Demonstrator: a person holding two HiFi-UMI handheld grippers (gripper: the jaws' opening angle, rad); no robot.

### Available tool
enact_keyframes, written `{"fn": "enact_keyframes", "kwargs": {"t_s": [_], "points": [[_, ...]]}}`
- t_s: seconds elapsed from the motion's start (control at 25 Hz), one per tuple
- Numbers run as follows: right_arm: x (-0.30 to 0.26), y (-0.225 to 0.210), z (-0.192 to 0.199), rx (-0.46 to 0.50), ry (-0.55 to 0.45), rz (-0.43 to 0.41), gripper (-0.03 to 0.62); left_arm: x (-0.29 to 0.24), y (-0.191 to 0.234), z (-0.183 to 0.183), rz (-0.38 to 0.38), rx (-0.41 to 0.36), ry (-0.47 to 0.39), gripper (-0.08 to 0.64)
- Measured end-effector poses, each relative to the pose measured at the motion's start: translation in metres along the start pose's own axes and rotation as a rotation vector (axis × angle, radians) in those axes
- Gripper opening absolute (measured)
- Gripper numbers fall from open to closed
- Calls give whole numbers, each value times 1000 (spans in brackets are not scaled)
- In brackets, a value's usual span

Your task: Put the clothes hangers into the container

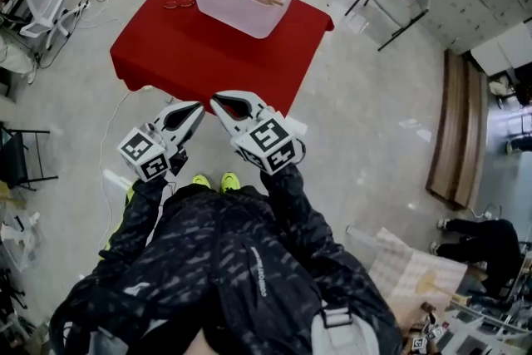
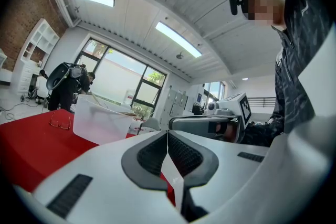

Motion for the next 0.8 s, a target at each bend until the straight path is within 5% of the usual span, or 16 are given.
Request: {"fn": "enact_keyframes", "kwargs": {"t_s": [0.8], "points": [[0,13,11,6,30,-19,20,3,-7,2,9,7,-10,11]]}}
Point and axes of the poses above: the fingertips, and each gripper's own axes: x backward along the fingers, y to its left, z out of its underside, the point moved 2 cm from there along x, backward along the fingers, and after that the axes turned 12 degrees about -x, right-handed, at the moved point
